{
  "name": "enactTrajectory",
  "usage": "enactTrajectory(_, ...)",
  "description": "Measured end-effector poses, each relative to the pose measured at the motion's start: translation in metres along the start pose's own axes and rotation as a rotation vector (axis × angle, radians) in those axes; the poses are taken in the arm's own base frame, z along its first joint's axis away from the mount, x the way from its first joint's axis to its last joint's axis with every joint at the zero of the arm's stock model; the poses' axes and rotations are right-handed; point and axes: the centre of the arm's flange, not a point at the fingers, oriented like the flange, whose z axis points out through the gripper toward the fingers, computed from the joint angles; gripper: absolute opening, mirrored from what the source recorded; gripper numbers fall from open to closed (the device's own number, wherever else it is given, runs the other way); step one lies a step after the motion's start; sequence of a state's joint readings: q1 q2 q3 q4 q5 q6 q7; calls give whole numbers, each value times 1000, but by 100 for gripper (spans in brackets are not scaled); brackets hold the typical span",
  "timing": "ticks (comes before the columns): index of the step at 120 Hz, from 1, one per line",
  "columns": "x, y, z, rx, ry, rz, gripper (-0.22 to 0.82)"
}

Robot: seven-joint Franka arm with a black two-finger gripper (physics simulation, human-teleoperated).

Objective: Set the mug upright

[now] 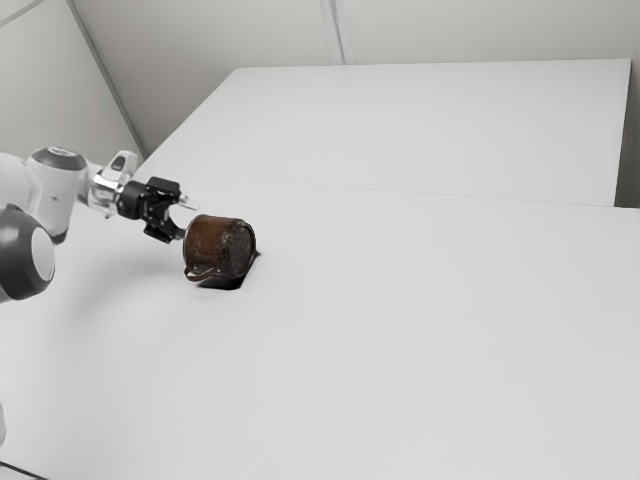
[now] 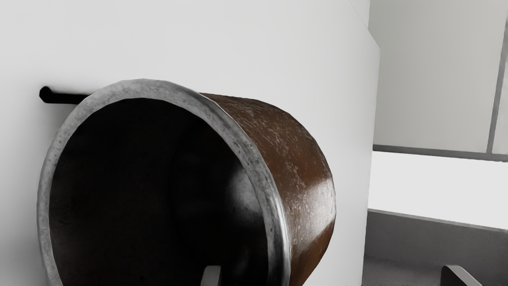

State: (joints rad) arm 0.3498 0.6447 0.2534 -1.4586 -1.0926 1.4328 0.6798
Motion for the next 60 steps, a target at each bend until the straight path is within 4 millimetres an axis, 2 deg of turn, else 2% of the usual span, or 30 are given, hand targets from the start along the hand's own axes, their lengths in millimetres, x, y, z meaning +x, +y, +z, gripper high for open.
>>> enactTrajectory(24, -8, -8, 16, -88, -4, 29, 59)
enactTrajectory(44, -9, -6, 16, -107, 0, 73, 16)
enactTrajectory(60, -9, -7, 17, -112, 0, 98, -3)
